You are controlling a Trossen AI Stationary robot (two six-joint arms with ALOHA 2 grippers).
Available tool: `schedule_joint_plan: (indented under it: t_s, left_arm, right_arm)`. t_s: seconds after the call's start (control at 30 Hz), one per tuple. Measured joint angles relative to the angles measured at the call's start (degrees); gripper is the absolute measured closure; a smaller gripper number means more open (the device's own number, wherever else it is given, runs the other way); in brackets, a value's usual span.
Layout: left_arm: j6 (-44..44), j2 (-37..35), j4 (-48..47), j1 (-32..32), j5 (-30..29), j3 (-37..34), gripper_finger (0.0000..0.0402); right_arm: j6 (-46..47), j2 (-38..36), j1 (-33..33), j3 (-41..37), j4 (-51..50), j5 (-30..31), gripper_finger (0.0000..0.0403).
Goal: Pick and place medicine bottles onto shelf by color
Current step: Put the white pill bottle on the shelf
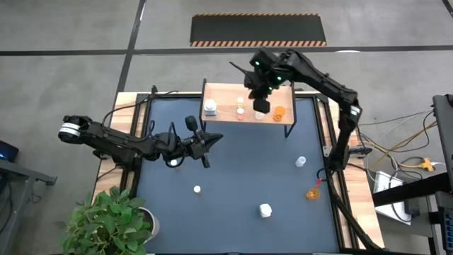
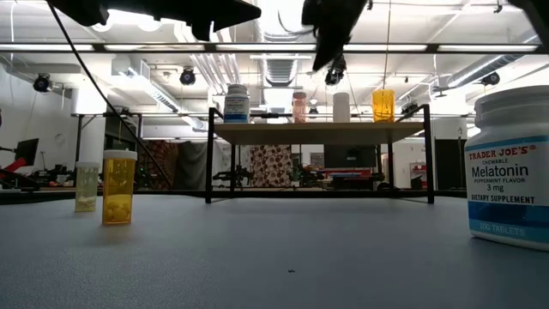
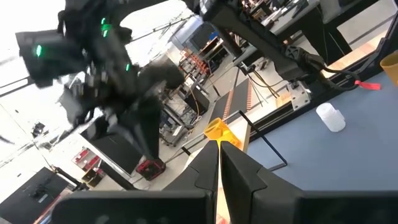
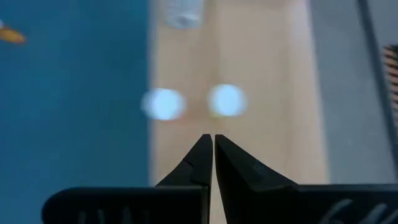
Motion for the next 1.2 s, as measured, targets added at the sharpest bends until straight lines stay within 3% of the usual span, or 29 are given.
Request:
schedule_joint_plan:
  t_s: [0.17, 0.37, 0.6, 0.73, 0.97, 1.2]
  left_arm:
    - [-0.02, 0.0, 0.82, 0.0, 0.0, 0.0, 0.0402]
    - [-0.04, 0.0, 0.78, 0.0, 0.0, 0.0, 0.0402]
    - [-0.16, 0.0, 0.77, 0.0, 0.0, 0.0, 0.0402]
    - [-1.76, 0.0, 0.77, 0.0, 0.0, 0.0, 0.0402]
    - [-10.03, 0.0, 0.62, -0.04, 0.08, 0.0, 0.0402]
    - [-20.86, 0.0, 0.25, -0.17, 3.72, -0.69, 0.0402]
  right_arm:
    - [3.33, -7.43, 4.92, -7.1, 1.52, -0.5, 0.0394]
    - [7.91, -18.53, 12.13, -22.8, 12.46, -0.41, 0.0394]
    - [13.82, -30.45, 21.88, -40.71, 23.86, 9.04, 0.0394]
    - [16.67, -36.0, 27.42, -49.77, 32.43, 10.9, 0.0394]
    - [18.76, -42.47, 35.15, -62.78, 45.23, 11.21, 0.0394]
    - [20.66, -44.71, 39.98, -70.86, 52.4, 11.25, 0.0394]
